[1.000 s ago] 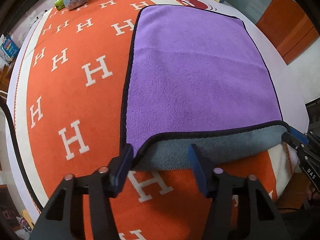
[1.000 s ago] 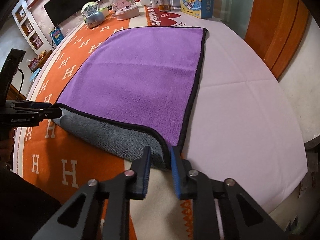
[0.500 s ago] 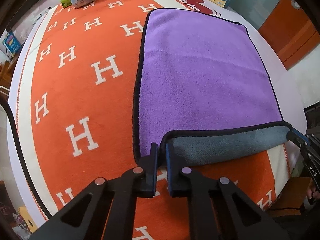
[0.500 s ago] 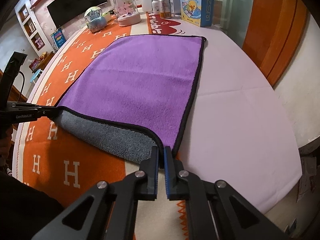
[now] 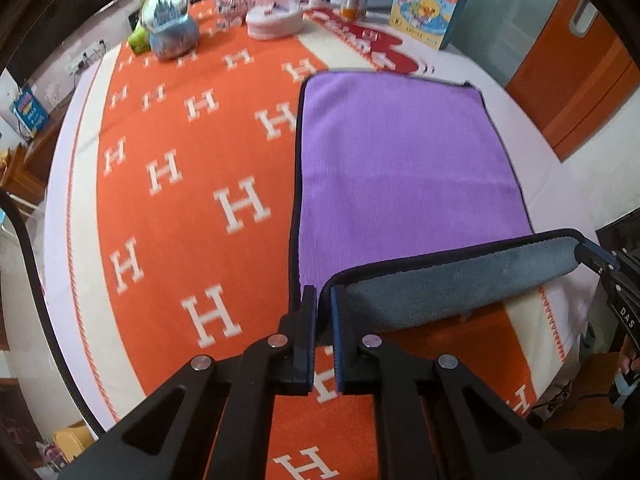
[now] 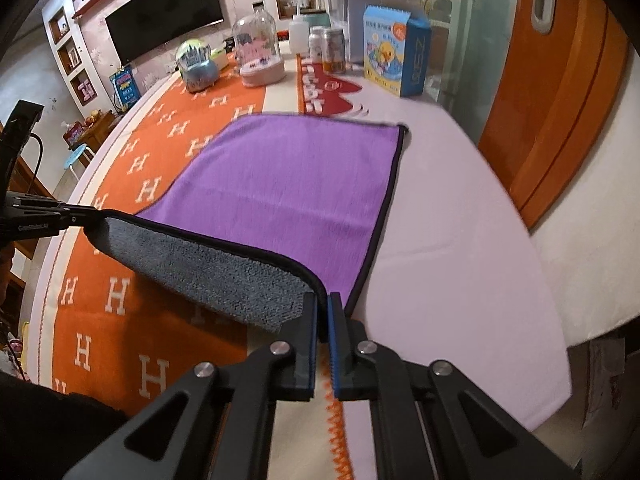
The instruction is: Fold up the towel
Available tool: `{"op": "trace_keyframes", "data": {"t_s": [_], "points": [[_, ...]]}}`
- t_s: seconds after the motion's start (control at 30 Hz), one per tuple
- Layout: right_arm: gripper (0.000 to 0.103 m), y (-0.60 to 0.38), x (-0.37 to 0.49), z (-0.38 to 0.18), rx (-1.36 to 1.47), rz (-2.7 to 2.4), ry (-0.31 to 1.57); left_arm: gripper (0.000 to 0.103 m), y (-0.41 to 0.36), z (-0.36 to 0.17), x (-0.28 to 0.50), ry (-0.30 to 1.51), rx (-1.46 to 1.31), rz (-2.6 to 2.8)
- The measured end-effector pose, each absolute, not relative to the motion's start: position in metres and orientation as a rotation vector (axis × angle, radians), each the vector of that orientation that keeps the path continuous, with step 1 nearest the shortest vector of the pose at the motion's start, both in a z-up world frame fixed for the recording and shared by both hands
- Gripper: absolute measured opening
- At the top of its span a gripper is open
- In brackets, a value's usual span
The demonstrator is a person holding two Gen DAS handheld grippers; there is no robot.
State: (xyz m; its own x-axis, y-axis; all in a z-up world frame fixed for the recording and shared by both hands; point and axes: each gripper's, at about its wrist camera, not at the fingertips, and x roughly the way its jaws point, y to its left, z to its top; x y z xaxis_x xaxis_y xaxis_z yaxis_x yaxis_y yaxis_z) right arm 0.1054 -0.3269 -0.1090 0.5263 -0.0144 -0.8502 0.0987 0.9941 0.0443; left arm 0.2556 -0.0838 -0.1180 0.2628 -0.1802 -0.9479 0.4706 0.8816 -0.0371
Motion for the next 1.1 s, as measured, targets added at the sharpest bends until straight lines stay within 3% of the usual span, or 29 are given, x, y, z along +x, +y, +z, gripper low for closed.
{"op": "trace_keyframes", "data": {"t_s": [0.57,1.1], "points": [[0.005,-0.368,0.176,-0.038,0.039,-0.131,0.788,0.005,-0.129,-0.031,0.340,0.962,0.265,-0.461],[0.005,-0.388,0.238,-0.087,-0.069,-0.272,0.588,0.004,-0.164,-0.093,0.389,0.716,0.084,-0.378]]}}
